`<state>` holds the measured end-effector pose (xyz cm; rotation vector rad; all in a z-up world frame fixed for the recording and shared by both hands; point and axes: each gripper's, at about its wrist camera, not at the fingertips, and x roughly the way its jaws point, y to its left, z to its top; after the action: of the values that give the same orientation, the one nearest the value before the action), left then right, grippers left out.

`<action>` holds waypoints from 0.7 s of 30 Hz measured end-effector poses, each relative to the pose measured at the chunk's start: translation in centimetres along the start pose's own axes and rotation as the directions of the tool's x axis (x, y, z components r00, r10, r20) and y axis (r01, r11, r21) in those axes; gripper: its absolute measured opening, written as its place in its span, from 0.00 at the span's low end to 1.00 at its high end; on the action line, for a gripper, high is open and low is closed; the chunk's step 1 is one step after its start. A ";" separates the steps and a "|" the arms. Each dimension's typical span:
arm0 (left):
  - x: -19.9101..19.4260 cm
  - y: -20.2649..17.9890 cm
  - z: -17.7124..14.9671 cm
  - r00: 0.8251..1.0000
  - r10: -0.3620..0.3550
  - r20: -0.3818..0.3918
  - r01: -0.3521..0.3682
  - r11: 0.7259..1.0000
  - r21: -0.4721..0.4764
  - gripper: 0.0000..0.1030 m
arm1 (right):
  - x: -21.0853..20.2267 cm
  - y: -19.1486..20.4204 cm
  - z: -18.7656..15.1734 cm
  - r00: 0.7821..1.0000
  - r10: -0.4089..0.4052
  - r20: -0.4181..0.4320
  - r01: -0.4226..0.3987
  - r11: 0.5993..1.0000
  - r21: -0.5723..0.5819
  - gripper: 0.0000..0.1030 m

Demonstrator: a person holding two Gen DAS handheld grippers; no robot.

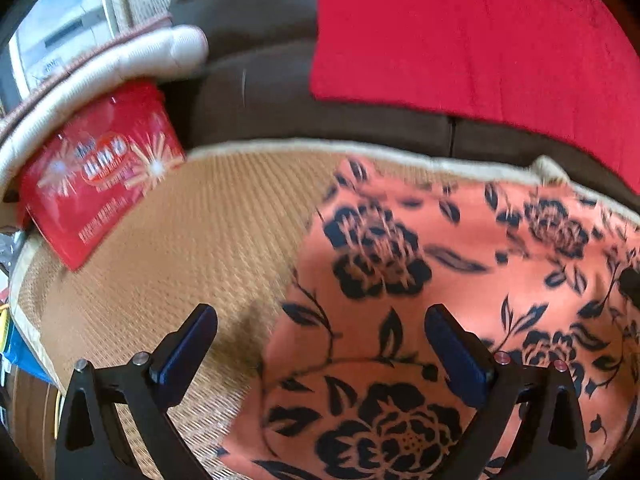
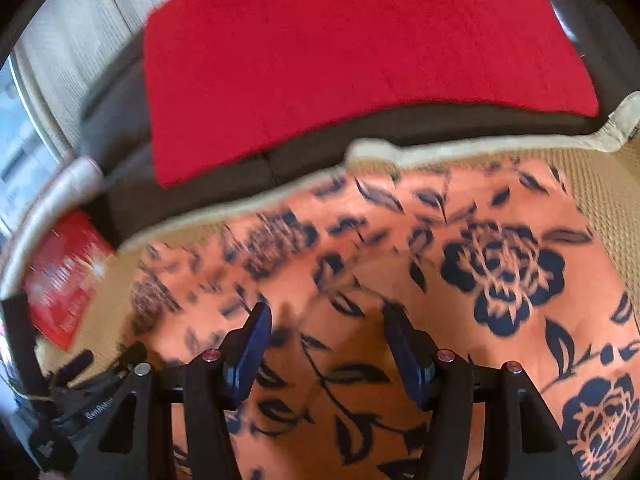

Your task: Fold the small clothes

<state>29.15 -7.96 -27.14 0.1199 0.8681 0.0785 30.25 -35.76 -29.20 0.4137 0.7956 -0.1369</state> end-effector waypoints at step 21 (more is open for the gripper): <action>-4.3 0.3 0.9 0.987 0.009 0.160 -0.006 1.000 -0.022 1.00 | -2.8 3.0 0.6 0.988 0.022 0.154 -0.013 0.998 -0.060 0.61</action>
<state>27.04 -8.21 -23.29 0.1084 0.7067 0.0841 29.54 -33.34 -25.88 0.3499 0.6412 -0.1275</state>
